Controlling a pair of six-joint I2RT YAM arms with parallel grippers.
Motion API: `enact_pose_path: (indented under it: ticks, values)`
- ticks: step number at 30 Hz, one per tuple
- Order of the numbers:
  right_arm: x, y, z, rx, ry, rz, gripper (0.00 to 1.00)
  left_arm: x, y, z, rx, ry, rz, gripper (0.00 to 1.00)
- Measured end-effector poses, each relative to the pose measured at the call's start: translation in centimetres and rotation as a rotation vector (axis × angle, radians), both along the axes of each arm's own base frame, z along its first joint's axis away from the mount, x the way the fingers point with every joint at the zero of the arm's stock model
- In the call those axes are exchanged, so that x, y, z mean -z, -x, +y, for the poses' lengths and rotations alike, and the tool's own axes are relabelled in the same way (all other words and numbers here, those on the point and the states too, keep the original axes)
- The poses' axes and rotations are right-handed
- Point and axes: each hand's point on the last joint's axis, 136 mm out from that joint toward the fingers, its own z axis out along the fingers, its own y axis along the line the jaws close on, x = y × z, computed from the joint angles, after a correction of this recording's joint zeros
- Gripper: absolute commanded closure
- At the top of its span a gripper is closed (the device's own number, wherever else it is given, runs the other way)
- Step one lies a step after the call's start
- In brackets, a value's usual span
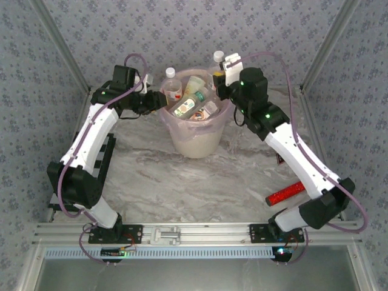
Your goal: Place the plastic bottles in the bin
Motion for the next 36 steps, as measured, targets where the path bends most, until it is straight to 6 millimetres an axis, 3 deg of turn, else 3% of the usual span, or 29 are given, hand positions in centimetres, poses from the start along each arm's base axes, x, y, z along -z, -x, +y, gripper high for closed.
enact_pose_path:
  ticks: [6, 10, 13, 15, 18, 21, 25, 29, 33, 36]
  values:
    - [1.0, -0.7, -0.1, 0.031, 0.081, 0.049, 0.83, 0.0, 0.0, 0.0, 0.009, -0.007, -0.009, 0.63]
    - [0.6, 0.4, 0.1, 0.009, 0.11, 0.092, 0.58, 0.0, 0.0, 0.0, 0.014, -0.01, -0.015, 0.63]
    - [0.7, 0.2, 0.4, -0.002, 0.133, 0.12, 0.5, -0.1, 0.0, 0.0, 0.016, -0.011, -0.018, 0.63]
    - [1.8, -0.6, 0.9, -0.005, 0.154, 0.151, 0.44, -0.1, 0.0, 0.0, 0.016, -0.011, -0.019, 0.63]
    - [4.0, -2.0, 1.6, -0.006, 0.176, 0.191, 0.25, -0.1, 0.0, 0.0, 0.017, -0.012, -0.021, 0.63]
    - [5.0, -2.3, 1.6, -0.007, 0.182, 0.223, 0.15, -0.2, 0.0, 0.0, 0.021, -0.014, -0.025, 0.63]
    - [4.1, -1.4, 1.9, -0.048, 0.145, 0.227, 0.11, -0.2, 0.0, 0.0, 0.025, -0.018, -0.029, 0.63]
    - [0.9, -0.1, 1.0, -0.066, 0.074, 0.169, 0.11, -0.2, 0.0, 0.0, 0.026, -0.018, -0.03, 0.63]
    - [-2.8, -0.2, -1.6, -0.013, -0.001, 0.078, 0.19, -0.2, 0.0, 0.0, 0.029, -0.021, -0.034, 0.63]
    - [-3.3, -1.4, -2.8, 0.036, -0.031, 0.055, 0.25, -0.2, -0.1, 0.0, 0.029, -0.021, -0.036, 0.63]
